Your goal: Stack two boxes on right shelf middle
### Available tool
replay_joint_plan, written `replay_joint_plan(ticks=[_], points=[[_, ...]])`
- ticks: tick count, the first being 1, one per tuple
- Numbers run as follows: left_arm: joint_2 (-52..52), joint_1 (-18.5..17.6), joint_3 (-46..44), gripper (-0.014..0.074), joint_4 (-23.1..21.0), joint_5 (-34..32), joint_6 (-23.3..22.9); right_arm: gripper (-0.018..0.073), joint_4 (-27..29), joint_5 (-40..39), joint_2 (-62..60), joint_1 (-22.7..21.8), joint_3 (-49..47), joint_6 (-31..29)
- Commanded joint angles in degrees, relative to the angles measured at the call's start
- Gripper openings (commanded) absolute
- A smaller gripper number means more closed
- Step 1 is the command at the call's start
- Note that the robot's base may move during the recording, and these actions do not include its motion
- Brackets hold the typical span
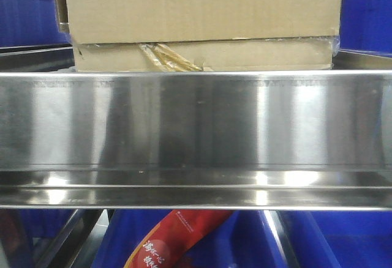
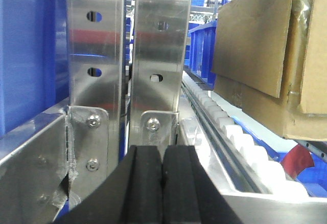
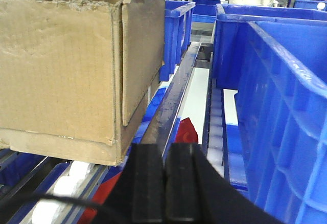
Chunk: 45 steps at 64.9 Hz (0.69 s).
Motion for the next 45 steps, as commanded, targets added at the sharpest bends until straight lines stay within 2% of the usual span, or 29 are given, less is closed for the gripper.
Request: replay_joint_plan(ticks=[1, 38, 45], points=[[-0.41, 0.12, -0.12, -0.0111, 0.0, -1.54, 0.18, -0.0154, -0.37, -1.32, -0.28, -0.2, 0.12, -0.12], [-0.41, 0.12, -0.12, -0.0111, 0.0, -1.54, 0.18, -0.0154, -0.37, -2.47, -0.28, -0.2, 0.12, -0.12], [-0.41, 0.12, -0.12, -0.0111, 0.0, -1.54, 0.18, -0.0154, -5.48, -2.26, -0.37, -0.2, 0.23, 1.94]])
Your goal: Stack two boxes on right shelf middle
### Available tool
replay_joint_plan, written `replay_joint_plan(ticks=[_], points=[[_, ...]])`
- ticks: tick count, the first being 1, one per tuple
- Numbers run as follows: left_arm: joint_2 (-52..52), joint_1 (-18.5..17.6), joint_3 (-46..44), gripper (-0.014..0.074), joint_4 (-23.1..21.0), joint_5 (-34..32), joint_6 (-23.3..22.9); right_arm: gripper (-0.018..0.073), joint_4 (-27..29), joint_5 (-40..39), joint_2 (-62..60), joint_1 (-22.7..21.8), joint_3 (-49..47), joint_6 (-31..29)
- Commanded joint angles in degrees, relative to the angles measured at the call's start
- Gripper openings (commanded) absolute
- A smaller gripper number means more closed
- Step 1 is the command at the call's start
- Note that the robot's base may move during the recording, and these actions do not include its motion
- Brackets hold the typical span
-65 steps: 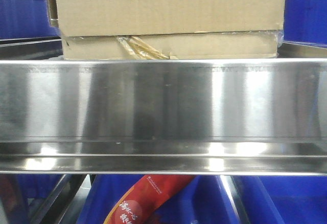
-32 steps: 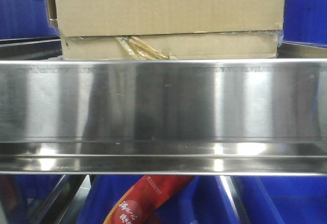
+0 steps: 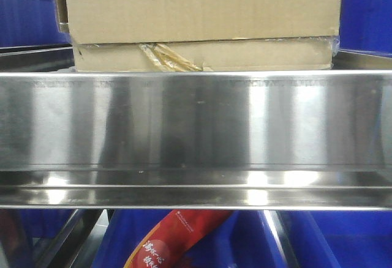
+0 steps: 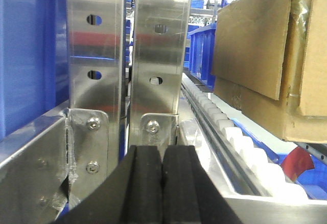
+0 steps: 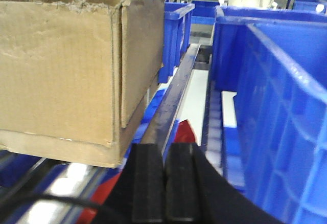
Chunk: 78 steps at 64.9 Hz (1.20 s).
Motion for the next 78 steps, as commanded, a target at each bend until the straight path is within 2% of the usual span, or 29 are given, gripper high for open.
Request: replay_joint_plan(ticks=[1, 10, 40, 59, 78], points=[[-0.31, 0.12, -0.12, -0.0111, 0.0, -1.2, 0.04, -0.0154, -4.38, -1.66, -0.51, -0.31, 0.35, 2.98], [-0.31, 0.12, -0.12, -0.0111, 0.0, -1.2, 0.04, -0.0154, -10.73, -2.56, -3.71, -2.0, 2.75, 12.8], [-0.31, 0.12, -0.12, -0.0111, 0.0, -1.2, 0.04, -0.0154, -8.75, -9.62, -23.16, -10.68, 22.53, 12.81], [-0.31, 0.12, -0.12, -0.0111, 0.0, -1.2, 0.04, -0.0154, -8.75, -16.58, -24.67, -10.28, 28.65, 12.81], [-0.31, 0.12, -0.12, -0.0111, 0.0, -1.2, 0.04, -0.0154, -9.03, -15.45, -24.67, -6.55, 28.65, 12.81]])
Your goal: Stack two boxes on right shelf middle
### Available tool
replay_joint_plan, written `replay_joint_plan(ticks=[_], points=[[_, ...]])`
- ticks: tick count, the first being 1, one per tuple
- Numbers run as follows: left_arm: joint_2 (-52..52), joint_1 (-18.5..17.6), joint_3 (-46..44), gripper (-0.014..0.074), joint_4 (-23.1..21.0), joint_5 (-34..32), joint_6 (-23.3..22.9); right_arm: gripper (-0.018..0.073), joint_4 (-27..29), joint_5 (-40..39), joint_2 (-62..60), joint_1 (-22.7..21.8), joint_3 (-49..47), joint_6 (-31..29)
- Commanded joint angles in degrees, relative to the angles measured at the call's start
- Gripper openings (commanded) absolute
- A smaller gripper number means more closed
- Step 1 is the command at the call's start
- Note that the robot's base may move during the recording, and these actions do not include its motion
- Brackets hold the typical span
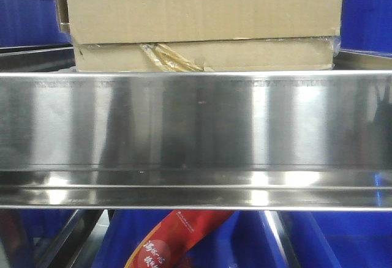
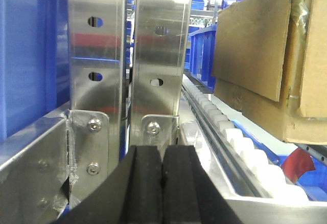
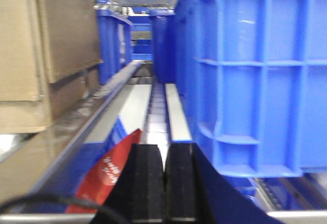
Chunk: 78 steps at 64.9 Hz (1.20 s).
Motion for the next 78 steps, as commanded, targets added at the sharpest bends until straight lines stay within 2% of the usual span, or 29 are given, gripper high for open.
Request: replay_joint_plan(ticks=[1, 78], points=[[-0.31, 0.12, -0.12, -0.0111, 0.0, -0.99, 0.04, -0.0154, -0.26, -1.35, -0.17, 1.32, 0.14, 0.18], [-0.31, 0.12, -0.12, -0.0111, 0.0, -0.99, 0.04, -0.0154, -0.26, -1.46, -0.17, 1.69, 0.14, 0.18]])
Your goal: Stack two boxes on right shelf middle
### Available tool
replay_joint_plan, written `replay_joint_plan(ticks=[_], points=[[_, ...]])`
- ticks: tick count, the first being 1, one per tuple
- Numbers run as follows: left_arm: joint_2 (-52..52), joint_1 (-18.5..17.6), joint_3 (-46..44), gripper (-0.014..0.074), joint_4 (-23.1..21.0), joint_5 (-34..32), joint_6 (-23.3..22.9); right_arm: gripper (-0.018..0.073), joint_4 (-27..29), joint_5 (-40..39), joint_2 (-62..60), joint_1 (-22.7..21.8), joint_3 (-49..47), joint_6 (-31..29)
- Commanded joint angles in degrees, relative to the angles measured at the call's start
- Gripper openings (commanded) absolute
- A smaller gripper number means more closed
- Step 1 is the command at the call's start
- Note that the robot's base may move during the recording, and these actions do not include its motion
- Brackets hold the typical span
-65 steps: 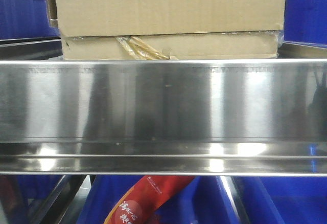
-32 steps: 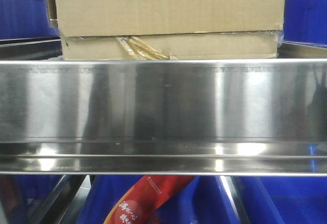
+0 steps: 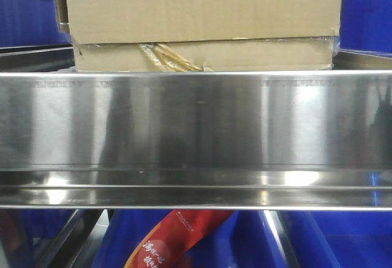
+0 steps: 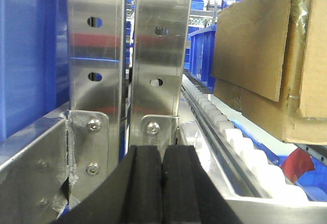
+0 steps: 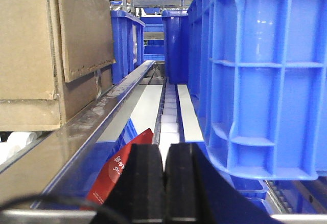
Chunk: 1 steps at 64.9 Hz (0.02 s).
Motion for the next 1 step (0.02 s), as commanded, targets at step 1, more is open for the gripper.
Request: replay_joint_plan(ticks=[1], points=[[-0.31, 0.12, -0.12, -0.0111, 0.0, -0.99, 0.04, -0.0154, -0.26, -1.31, -0.17, 0.05, 0.08, 0.06]])
